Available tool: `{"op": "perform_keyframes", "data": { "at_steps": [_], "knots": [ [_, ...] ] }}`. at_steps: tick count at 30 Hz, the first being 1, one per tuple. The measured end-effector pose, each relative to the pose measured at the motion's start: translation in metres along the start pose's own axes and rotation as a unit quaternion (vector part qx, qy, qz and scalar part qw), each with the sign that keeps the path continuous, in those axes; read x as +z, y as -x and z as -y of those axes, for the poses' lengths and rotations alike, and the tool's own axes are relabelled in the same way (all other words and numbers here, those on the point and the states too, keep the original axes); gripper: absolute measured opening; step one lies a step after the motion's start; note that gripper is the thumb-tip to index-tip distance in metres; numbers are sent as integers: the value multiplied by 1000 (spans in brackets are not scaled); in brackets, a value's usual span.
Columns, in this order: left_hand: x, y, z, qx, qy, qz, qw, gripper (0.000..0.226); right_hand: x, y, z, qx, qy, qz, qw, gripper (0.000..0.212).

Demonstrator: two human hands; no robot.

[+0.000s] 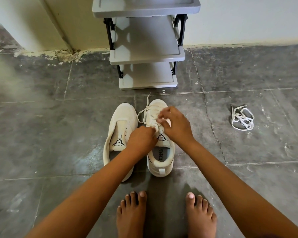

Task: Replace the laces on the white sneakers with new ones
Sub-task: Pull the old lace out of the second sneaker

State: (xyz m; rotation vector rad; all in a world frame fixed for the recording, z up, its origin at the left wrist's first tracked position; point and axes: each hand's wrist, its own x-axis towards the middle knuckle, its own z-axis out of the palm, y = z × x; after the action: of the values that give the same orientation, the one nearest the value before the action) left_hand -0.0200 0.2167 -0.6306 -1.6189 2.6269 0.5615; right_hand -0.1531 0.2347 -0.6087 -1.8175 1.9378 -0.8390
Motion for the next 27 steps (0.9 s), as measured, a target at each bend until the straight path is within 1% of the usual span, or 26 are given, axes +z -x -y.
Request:
{"op": "perform_keyframes", "data": {
  "at_steps": [2,3,5,7,8,10,12,14,15,18,20,23,25,27],
  "knots": [
    [-1,0,0,-1,-3,2,1000,22,-12,-16,21,-9,-111,-70,991,11],
    [-2,0,-1,-1,-3,5,1000,23,-18,-23,29,-11,-138,-92,986,10],
    [-3,1,-1,-2,3,7,1000,24,-25,-32,33,3,-138,-107,985,10],
    [-5,2,0,1,9,6,1000,23,-26,-29,24,45,-110,-94,988,19],
    [-5,2,0,2,11,4,1000,23,-24,-24,17,73,-93,-70,990,27],
    [-7,1,0,-4,16,-4,1000,23,-17,-11,2,127,-35,25,991,50],
    [-10,-1,0,-20,31,-17,999,26,-8,2,-10,140,20,123,982,69],
    [-13,-4,1,-38,66,-28,997,26,-1,11,-16,135,19,164,977,76],
    [-15,-5,2,-47,85,-32,995,26,1,14,-17,138,3,164,977,74],
    [-19,-5,8,-80,136,-44,986,23,-1,16,-22,153,-39,126,979,62],
    [-20,-7,8,-91,148,-47,984,21,-2,19,-23,157,-46,116,980,56],
    [-21,-11,2,-60,101,-21,993,31,1,26,-22,119,4,120,986,52],
    [-20,-14,-2,-38,65,-6,997,40,6,31,-20,77,41,142,986,51],
    [-19,-15,-4,-26,34,-2,999,43,12,34,-20,54,54,167,983,53]
  ]
}}
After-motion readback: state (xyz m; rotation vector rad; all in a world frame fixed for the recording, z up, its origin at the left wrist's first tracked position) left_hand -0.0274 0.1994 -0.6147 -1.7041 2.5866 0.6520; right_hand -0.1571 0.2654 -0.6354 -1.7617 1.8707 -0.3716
